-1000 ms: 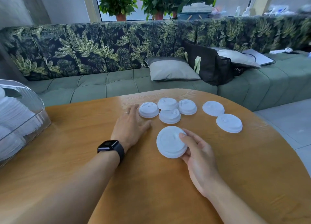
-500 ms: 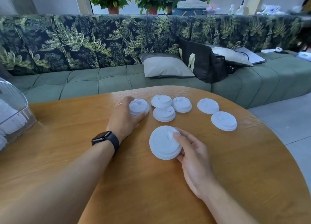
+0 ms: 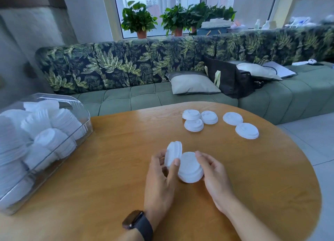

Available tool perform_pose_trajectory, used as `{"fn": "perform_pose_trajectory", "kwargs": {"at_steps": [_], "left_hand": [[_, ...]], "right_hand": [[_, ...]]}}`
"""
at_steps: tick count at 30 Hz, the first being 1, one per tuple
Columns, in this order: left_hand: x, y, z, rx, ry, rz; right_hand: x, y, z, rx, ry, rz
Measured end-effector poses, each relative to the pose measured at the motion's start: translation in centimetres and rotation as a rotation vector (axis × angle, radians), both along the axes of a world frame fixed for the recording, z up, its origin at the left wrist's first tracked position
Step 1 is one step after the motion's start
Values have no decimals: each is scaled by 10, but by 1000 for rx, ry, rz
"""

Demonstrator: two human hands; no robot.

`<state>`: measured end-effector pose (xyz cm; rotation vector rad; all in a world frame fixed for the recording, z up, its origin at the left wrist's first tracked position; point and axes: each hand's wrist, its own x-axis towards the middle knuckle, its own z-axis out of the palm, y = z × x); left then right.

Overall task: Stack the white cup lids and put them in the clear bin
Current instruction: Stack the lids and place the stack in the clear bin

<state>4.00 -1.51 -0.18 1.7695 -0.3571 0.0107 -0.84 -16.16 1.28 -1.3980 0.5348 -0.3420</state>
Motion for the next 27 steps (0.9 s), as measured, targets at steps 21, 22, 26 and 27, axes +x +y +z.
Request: {"fn": "perform_pose_trajectory", "kwargs": {"at_steps": [21, 22, 26, 27], "left_hand": [[-39, 16, 1, 420, -363, -119], [-39, 17, 1, 424, -359, -124], [-38, 17, 1, 448, -329, -145], [-37, 16, 1, 460, -320, -142]], "right_hand": [[-24, 9, -2, 29, -66, 147], [-25, 9, -2, 37, -69, 152], [-25, 7, -2, 112, -71, 142], [-25, 7, -2, 133, -71, 142]]}}
